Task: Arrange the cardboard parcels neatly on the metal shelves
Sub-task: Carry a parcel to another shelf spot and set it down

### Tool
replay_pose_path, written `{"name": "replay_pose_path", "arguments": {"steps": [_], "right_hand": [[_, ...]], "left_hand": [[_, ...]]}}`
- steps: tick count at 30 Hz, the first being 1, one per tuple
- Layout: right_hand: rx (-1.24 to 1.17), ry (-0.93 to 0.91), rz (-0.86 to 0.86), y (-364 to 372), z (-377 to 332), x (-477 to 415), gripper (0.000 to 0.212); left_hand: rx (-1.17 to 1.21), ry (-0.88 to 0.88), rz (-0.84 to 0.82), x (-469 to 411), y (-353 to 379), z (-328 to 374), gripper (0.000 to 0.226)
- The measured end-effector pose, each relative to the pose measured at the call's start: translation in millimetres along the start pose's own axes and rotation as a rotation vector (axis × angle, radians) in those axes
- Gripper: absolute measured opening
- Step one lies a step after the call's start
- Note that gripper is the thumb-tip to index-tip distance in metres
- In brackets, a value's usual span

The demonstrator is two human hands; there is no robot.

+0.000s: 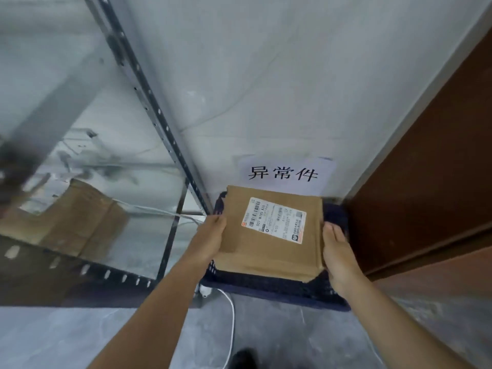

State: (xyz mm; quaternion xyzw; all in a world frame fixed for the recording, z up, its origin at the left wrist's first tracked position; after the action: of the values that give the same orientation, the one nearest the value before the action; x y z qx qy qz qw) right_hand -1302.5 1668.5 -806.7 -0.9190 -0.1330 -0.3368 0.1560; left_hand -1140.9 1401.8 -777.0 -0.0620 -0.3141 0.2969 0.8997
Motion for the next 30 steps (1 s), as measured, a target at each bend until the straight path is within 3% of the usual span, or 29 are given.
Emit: {"name": "replay_pose_path", "arguments": {"steps": [3,5,9,10,17,24,30], "right_hand": [[-0.062,0.141,-0.095,31,57,-54,0.040],[-0.077,0.191,-0.120,47,81,-81,0.044],[-0.078,0.198,-0.167,74,109,-132,0.043],[-0.075,0.190,-0.168,79,113,-144,0.041],[-0.078,0.170,-0.201,121,153,-217,0.046],[-0.083,0.263,-0.200,145,188,-255,0.033],[-0.095,0.295,-0.219,167,205,-277,0.038]], "left_hand": [[-0.053,-0.044,0.004,-40,24,-38,0.045],[-0.067,-0.092,0.001,-68,38,-71,0.045],[-0.008,-0.175,0.104,-125,47,-137,0.102],[0.004,-0.197,0.128,-137,49,-149,0.107],[0.097,-0.189,0.111,-213,71,-181,0.066],[0.011,-0.208,0.134,-267,74,-229,0.093],[0.117,-0.170,0.111,-293,76,-243,0.088]]}}
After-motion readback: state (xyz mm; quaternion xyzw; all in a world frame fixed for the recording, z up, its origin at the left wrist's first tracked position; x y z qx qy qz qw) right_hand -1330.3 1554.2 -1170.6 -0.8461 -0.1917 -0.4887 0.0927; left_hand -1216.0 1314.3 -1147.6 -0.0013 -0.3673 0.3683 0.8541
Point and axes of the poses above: each hand's wrist, its own x-axis away from the middle knuckle, its own y-axis out of the palm, z = x × y, the point moved 10 cm from there along -x, towards the middle knuckle, and after that the axes turned 7 degrees about y, right-handed, at the moved point
